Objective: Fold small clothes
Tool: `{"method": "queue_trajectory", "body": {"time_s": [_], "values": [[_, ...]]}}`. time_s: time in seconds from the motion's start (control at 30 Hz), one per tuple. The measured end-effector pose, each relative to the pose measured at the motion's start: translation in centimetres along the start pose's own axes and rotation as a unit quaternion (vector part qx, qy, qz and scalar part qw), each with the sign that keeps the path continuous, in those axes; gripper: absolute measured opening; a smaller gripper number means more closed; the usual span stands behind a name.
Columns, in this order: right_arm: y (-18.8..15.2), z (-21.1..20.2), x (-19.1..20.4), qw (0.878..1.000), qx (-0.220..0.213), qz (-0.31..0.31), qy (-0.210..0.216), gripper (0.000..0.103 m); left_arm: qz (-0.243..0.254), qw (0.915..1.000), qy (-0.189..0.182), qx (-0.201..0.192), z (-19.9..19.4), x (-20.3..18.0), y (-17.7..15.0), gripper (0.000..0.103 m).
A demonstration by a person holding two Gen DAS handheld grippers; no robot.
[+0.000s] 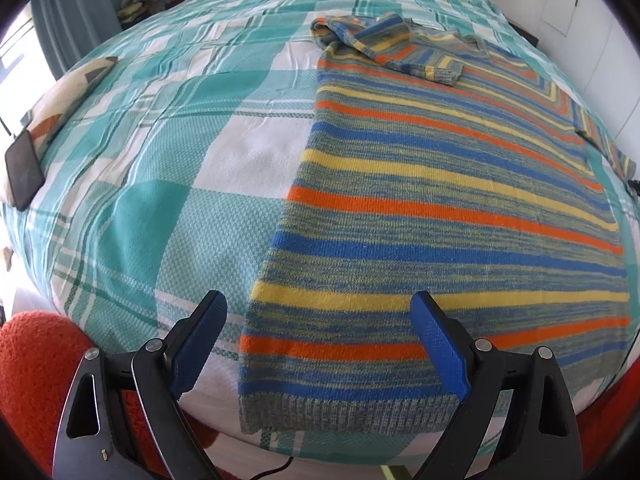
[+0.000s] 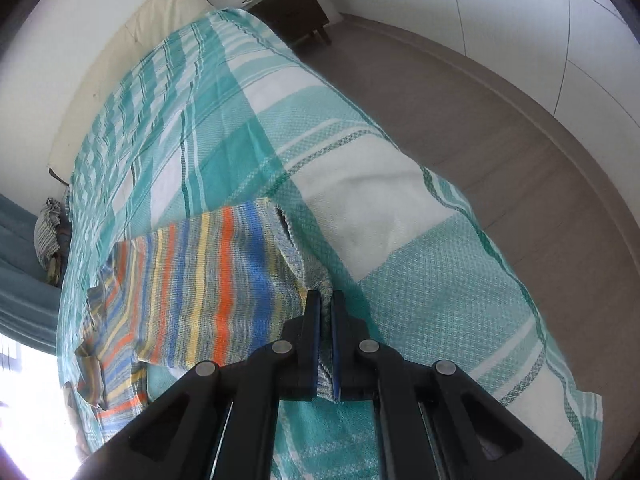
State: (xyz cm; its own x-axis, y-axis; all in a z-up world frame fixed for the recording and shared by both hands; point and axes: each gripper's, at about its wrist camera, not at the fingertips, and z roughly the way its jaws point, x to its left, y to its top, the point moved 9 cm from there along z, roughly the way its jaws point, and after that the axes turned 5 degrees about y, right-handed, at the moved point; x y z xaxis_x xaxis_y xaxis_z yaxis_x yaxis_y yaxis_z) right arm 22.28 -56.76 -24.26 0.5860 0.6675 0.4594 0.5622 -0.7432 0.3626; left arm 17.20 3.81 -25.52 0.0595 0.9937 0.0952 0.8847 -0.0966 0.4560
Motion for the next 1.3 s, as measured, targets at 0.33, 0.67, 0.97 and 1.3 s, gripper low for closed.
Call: {"method": "queue_trajectory", "body": {"time_s": [0.33,0.67,0.97,1.3], "values": [[-0.6,-0.1,-1.0,0.998,-0.018,-0.051,-0.042,0.011,0.022,0.9995,0.016,-0.015,-1.2,0.4,-0.1,0.094],[-2.7,-3.0,2.3,0.988,-0.039,-0.146,0.013,0.044,0.035,0.9993,0.003,-0.011,-3.3,-0.7,0.9,0.094],[-9.1,-6.4,1.3,0.991,-0.072,-0.116,0.0,0.048,0.127,0.9781,-0.098,-0.133,-12.9,-5.1,13.3,0.099],[-22.8,-10.2,9.0,0.974,-0.028,-0.205,0.095,0.049,0.289,0.9539,-0.071,-0.039,3.1,-15.7,19.9,0.054]]}}
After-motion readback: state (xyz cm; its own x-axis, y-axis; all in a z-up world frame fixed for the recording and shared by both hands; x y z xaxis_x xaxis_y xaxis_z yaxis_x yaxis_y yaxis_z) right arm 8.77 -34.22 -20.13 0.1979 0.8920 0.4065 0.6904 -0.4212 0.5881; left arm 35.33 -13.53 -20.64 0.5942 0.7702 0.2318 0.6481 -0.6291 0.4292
